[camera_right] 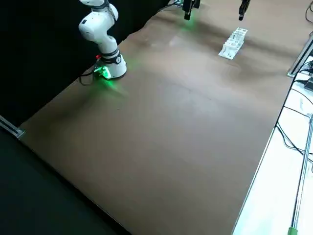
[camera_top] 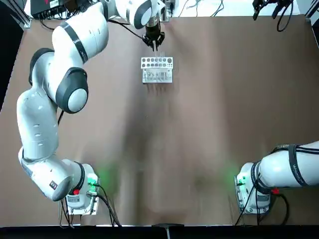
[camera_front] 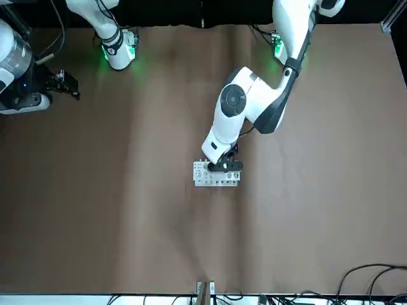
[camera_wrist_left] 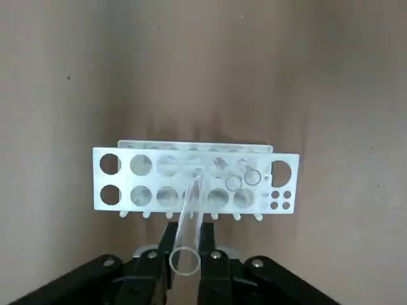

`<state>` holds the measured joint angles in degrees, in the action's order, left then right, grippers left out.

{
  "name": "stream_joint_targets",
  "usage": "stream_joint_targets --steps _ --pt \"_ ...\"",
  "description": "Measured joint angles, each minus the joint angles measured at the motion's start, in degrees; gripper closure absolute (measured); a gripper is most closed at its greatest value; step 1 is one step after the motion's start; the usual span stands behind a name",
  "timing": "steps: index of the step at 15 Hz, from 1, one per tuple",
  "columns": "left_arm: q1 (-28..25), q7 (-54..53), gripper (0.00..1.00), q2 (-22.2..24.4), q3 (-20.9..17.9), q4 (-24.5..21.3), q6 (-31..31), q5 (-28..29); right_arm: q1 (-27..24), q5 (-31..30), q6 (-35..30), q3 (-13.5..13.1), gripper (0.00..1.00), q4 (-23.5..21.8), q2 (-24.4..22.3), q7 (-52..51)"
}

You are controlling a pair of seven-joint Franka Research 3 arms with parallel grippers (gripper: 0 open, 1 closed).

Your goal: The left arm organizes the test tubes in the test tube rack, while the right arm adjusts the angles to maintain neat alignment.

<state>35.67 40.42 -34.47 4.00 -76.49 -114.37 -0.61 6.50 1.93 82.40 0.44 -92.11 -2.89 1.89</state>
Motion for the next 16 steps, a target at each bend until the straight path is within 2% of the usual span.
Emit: stream_joint_targets --steps 16 --pt "-0.03 0.00 0.80 0.00 -0.67 0.00 -1.31 0.00 0.00 0.00 0.00 0.02 0.00 0.00 0.00 0.00"
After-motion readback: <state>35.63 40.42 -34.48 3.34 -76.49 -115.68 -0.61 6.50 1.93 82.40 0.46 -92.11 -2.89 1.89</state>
